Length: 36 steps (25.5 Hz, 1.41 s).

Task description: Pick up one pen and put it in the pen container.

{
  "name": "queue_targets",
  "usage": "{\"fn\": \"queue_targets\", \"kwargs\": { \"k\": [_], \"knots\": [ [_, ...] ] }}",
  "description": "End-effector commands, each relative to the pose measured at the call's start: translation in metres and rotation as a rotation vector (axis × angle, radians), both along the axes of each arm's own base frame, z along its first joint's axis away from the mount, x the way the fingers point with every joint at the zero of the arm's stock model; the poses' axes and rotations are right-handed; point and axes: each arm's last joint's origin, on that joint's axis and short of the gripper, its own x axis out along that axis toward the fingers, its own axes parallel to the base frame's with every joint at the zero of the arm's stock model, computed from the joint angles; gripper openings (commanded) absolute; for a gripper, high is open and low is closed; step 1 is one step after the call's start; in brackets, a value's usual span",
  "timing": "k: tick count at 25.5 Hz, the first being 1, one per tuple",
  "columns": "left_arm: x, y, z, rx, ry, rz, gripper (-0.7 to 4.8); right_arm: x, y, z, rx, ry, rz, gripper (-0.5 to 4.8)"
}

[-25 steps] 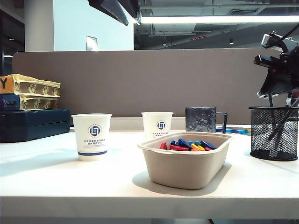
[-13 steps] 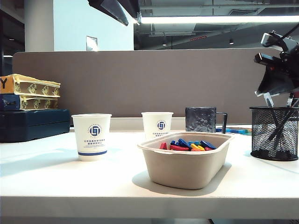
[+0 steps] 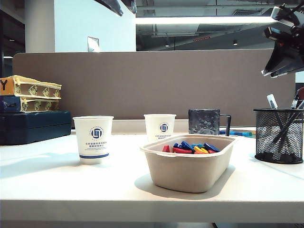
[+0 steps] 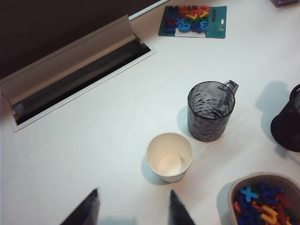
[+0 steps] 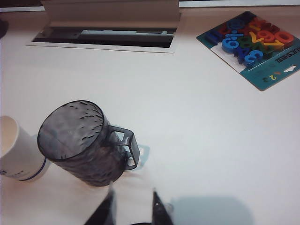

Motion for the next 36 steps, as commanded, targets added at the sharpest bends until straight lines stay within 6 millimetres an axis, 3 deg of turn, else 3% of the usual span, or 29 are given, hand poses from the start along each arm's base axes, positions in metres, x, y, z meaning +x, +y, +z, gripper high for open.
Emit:
{"fn": "queue_targets", "kwargs": {
  "k": [1, 7, 13, 24, 30, 36],
  "knots": [
    [-0.005, 0.004, 0.007, 0.008, -0.028, 0.014, 1.84, -0.006, 0.000, 0.010, -0.001, -0.028, 0.004, 0.94],
    [-0.017, 0.013, 0.012, 0.037, -0.020, 0.039, 1.84, -0.020, 0.001, 0.025, 0.007, -0.057, 0.024, 0.95],
    [-0.046, 0.035, 0.006, 0.030, -0.061, 0.072, 1.84, -0.045, 0.002, 0.051, 0.002, -0.144, 0.024, 0.95],
    [-0.086, 0.062, 0.000, -0.005, -0.103, 0.078, 1.84, -0.083, 0.004, 0.058, -0.030, -0.122, 0.031, 0.95],
    [-0.104, 0.074, -0.027, 0.019, -0.072, 0.076, 1.83, -0.113, 0.005, 0.053, -0.031, -0.117, 0.027, 0.95],
    [-0.132, 0.094, -0.050, -0.017, -0.086, 0.082, 1.83, -0.147, 0.007, 0.062, -0.041, -0.154, 0.012, 0.95]
  ]
}}
